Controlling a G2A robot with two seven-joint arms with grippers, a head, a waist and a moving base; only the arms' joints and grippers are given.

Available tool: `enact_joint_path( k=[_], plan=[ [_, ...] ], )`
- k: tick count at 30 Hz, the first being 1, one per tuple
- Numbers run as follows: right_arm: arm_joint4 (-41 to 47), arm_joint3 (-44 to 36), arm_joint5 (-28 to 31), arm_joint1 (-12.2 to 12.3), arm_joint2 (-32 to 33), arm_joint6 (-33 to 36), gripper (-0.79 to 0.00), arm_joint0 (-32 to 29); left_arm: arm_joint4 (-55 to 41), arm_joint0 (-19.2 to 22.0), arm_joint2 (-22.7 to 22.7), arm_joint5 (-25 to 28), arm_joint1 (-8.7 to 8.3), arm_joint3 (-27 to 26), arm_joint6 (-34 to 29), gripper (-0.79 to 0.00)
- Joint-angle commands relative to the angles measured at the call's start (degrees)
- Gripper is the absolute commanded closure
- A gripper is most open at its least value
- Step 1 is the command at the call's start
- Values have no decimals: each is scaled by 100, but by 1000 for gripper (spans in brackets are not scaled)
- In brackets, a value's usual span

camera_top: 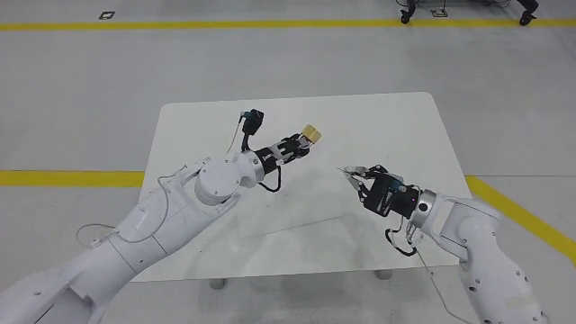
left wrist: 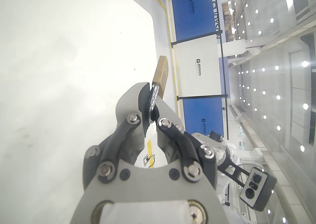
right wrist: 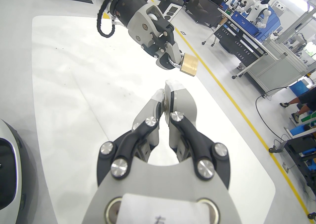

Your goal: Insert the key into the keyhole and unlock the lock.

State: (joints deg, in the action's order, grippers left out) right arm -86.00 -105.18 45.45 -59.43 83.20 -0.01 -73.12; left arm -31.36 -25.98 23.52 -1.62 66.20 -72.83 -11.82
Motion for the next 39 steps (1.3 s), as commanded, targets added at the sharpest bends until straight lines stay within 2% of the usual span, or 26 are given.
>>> enact_joint_path(
  k=[1,5,9,13,16,20,24,27,37,39],
  plan=[
    [0,0,0,0,0,-1,0,0,1,-1,2,0,0,-1,1,0],
    [-49,-49,-139,-1,-9,28,0,-57,957,-147,3,-186,-8,-183,559,0],
    [-89,-107,-186,15,38,15,0,-135,2441,-183,-45,-406,-78,-586,802,0],
    [-99,-100,-195,27,52,50,0,-146,3873,-199,-126,-194,-201,-948,327,0],
    [-56,-72,-212,33,66,65,0,-140,4416,-227,-53,162,-305,-1098,-242,0],
    [8,-31,-222,45,119,56,0,-143,4846,-392,213,381,-442,-1295,-456,0],
    [61,-6,-208,55,141,62,0,-141,4769,-683,556,591,-550,-1531,-496,0],
    [69,-5,-215,61,135,76,0,-135,4110,-910,878,1149,-599,-1493,-565,0],
    [49,-14,-262,63,127,111,0,-131,4070,-936,882,1162,-597,-1501,-553,0],
    [63,-33,-358,59,115,104,0,-162,3364,-1094,1019,1473,-576,-1444,-605,0]
  ],
)
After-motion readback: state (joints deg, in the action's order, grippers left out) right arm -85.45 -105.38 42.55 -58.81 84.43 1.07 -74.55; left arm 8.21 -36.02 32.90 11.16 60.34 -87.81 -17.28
